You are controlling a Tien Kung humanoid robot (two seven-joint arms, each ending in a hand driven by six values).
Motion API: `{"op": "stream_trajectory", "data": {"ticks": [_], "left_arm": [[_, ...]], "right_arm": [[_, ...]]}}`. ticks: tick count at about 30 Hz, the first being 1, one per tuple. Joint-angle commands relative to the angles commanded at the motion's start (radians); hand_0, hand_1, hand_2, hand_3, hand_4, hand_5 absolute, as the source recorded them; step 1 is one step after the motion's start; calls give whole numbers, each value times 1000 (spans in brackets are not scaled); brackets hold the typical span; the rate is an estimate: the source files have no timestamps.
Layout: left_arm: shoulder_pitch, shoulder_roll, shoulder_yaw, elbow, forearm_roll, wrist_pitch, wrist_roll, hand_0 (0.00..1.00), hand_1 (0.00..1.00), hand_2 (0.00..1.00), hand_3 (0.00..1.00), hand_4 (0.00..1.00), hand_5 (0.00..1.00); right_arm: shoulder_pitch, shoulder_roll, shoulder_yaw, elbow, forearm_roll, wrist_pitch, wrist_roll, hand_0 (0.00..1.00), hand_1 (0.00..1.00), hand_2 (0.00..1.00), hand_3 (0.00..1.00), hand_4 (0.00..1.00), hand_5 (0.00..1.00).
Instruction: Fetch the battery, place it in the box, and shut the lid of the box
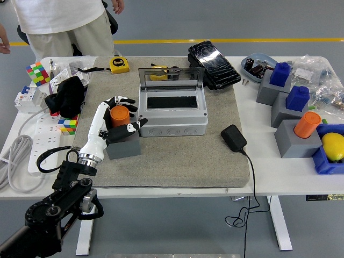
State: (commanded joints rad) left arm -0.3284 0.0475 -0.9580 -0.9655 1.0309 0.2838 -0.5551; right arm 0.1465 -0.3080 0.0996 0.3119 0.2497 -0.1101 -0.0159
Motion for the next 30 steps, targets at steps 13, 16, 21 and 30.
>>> {"op": "stream_trajectory", "data": {"ticks": [13,16,21,30], "left_arm": [[-12,-14,-2,1,-29,12,-35,141,98,121,195,357,2],[-13,-11,-5,-6,-18,11,-32,130,87,107,204,324,2],[-19,-3,-8,-24,32,9,-9,126,81,102,197,338,2],[-93,49,43,-190,314,19,182,123,76,105,195,324,2]], "right_arm": [[0,1,0,0,1,-4,8,568,627,655,552,949,494],[0,2,2,1,0,-5,11,568,627,654,552,949,493],[1,2,2,0,1,-6,15,568,627,654,552,949,493],[-1,1,3,0,1,-6,17,567,627,654,552,948,493]]}}
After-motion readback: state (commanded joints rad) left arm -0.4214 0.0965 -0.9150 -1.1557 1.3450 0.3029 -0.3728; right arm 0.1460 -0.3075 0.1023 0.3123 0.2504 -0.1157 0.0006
